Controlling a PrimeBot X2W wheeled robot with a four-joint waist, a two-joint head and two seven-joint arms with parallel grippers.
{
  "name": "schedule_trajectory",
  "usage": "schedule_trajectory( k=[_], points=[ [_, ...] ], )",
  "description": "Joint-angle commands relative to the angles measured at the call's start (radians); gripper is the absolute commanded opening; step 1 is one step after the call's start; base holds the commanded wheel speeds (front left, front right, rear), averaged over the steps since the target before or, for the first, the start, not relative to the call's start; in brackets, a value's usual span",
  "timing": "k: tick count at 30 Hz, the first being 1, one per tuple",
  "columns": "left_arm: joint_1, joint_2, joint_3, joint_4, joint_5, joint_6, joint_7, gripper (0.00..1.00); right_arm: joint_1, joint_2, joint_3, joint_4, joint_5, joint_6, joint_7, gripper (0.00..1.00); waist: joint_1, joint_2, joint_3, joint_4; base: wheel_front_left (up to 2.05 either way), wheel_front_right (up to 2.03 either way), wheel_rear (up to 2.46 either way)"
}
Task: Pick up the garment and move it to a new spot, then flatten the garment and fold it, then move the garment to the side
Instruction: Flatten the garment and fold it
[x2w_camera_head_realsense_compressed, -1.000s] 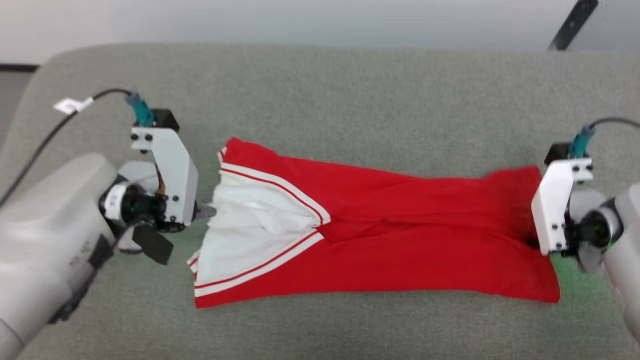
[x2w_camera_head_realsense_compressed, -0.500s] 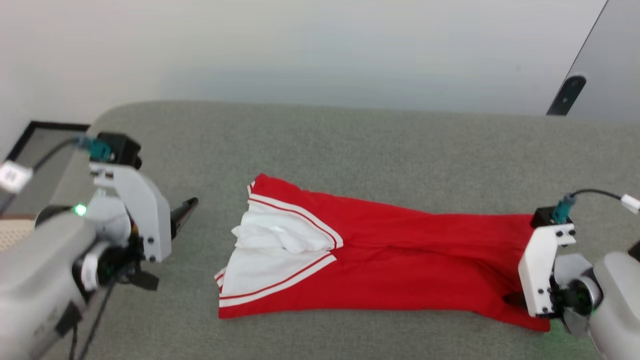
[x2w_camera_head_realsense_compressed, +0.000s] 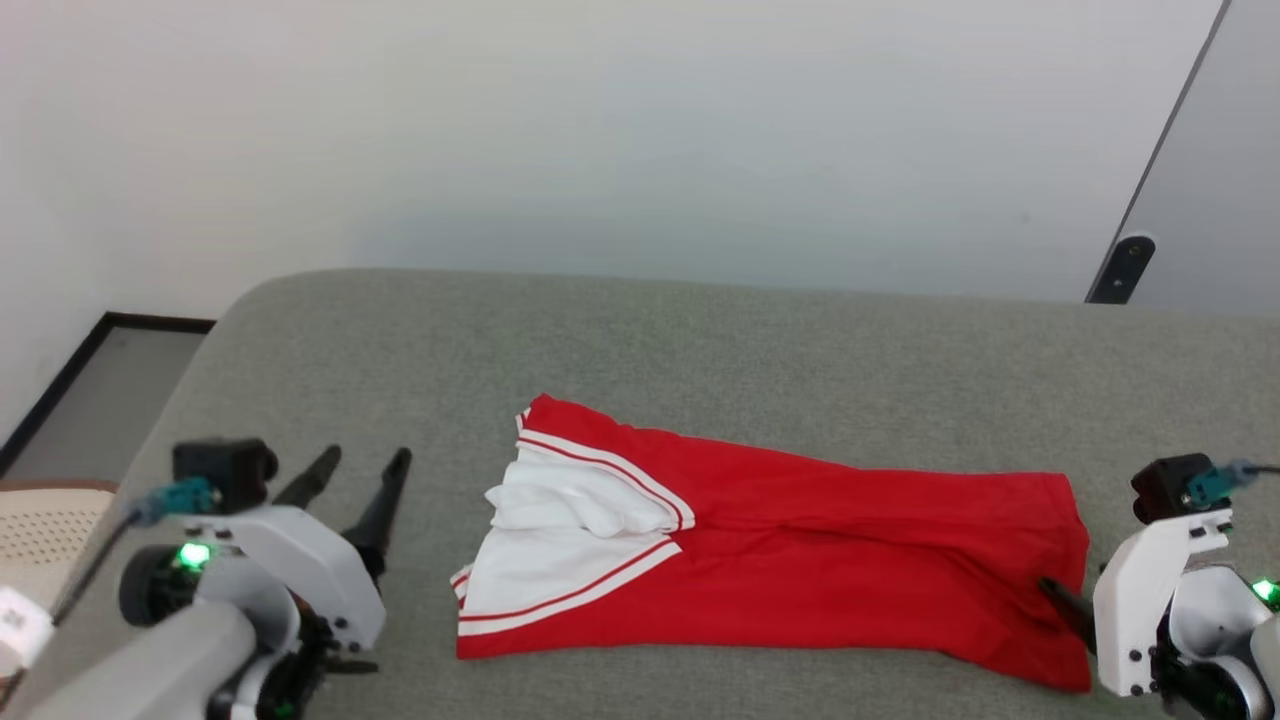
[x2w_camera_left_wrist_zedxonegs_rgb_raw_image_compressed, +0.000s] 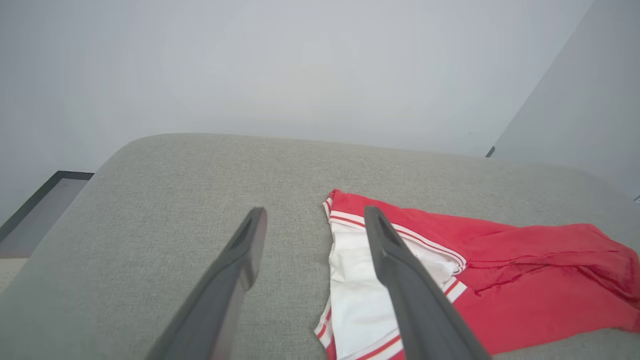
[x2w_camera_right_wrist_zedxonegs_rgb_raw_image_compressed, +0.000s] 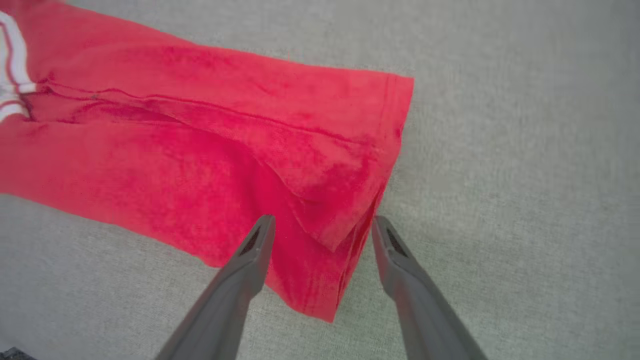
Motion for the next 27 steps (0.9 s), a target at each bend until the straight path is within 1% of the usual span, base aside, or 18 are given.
schedule_trajectory(
  k=[1,2,3,5,6,9,10,14,15,16,20,21,24,26,27],
  points=[
    [0.035,-0.019,0.034,-0.008,0.045,-0.001,-0.008,1.00,0.041,-0.003,-0.005,-0.049,-0.014,-0.002,-0.054,1.00,0.0000,0.0000,-0.012,0.008,0.00,0.00,0.00],
    [0.053,-0.032,0.075,-0.014,0.066,0.001,-0.008,1.00,0.063,-0.003,-0.014,-0.072,-0.018,-0.002,-0.082,1.00,0.0000,0.0000,-0.015,0.011,0.00,0.00,0.00],
    [0.081,-0.050,0.115,-0.021,0.096,-0.001,-0.008,1.00,0.082,-0.006,0.000,-0.108,-0.028,-0.001,-0.120,1.00,0.0000,0.0000,-0.018,0.014,0.00,0.00,0.00],
    [0.152,-0.085,0.201,-0.034,0.162,-0.008,-0.006,1.00,0.120,0.001,-0.036,-0.134,-0.044,-0.002,-0.193,1.00,0.0000,0.0000,-0.026,0.018,0.00,0.00,0.00],
    [0.183,-0.106,0.242,-0.044,0.199,-0.013,-0.006,1.00,0.140,0.010,-0.031,-0.159,-0.045,-0.001,-0.229,1.00,0.0000,0.0000,-0.029,0.022,0.00,0.00,0.00],
    [0.282,-0.175,0.372,-0.071,0.292,-0.051,-0.007,1.00,0.201,0.030,-0.064,-0.201,-0.058,-0.002,-0.336,1.00,0.0000,0.0000,-0.045,0.038,0.00,0.00,0.00],
    [0.320,-0.204,0.426,-0.074,0.313,-0.055,-0.007,1.00,0.216,0.031,-0.066,-0.220,-0.071,-0.002,-0.377,1.00,0.0000,0.0000,-0.050,0.043,0.00,0.00,0.00],
    [0.429,-0.287,0.544,-0.078,0.451,-0.094,-0.007,1.00,0.271,0.053,-0.095,-0.254,-0.099,-0.002,-0.509,1.00,0.0000,0.0000,-0.063,0.055,0.00,0.00,0.00],
    [0.429,-0.287,0.544,-0.078,0.451,-0.094,-0.007,1.00,0.271,0.053,-0.095,-0.254,-0.099,-0.002,-0.509,1.00,0.0000,0.0000,-0.063,0.055,0.00,0.00,0.00],
    [0.464,-0.317,0.576,-0.087,0.532,-0.118,-0.007,1.00,0.300,0.072,-0.109,-0.260,-0.098,-0.001,-0.558,1.00,0.0000,0.0000,-0.067,0.059,0.00,0.00,0.00],
    [0.519,-0.370,0.632,-0.089,0.682,-0.145,-0.007,1.00,0.329,0.101,-0.141,-0.268,-0.109,-0.002,-0.632,1.00,0.0000,0.0000,-0.068,0.063,0.00,0.00,0.00],
    [0.525,-0.376,0.631,-0.089,0.726,-0.155,-0.007,1.00,0.338,0.107,-0.152,-0.257,-0.108,-0.002,-0.634,1.00,0.0000,0.0000,-0.066,0.063,0.00,0.00,0.00],
    [0.544,-0.395,0.636,-0.064,0.805,-0.177,-0.007,1.00,0.340,0.111,-0.164,-0.248,-0.110,-0.002,-0.625,1.00,0.0000,0.0000,-0.058,0.051,0.00,0.00,0.00],
    [0.546,-0.417,0.654,-0.057,0.816,-0.199,-0.007,1.00,0.327,0.103,-0.168,-0.242,-0.102,-0.002,-0.606,1.00,0.0000,0.0000,-0.051,0.041,0.00,0.00,0.00],
    [0.548,-0.419,0.664,-0.051,0.828,-0.209,-0.007,1.00,0.313,0.090,-0.169,-0.239,-0.102,-0.002,-0.592,1.00,0.0000,0.0000,-0.046,0.035,0.00,0.00,0.00]
  ],
)
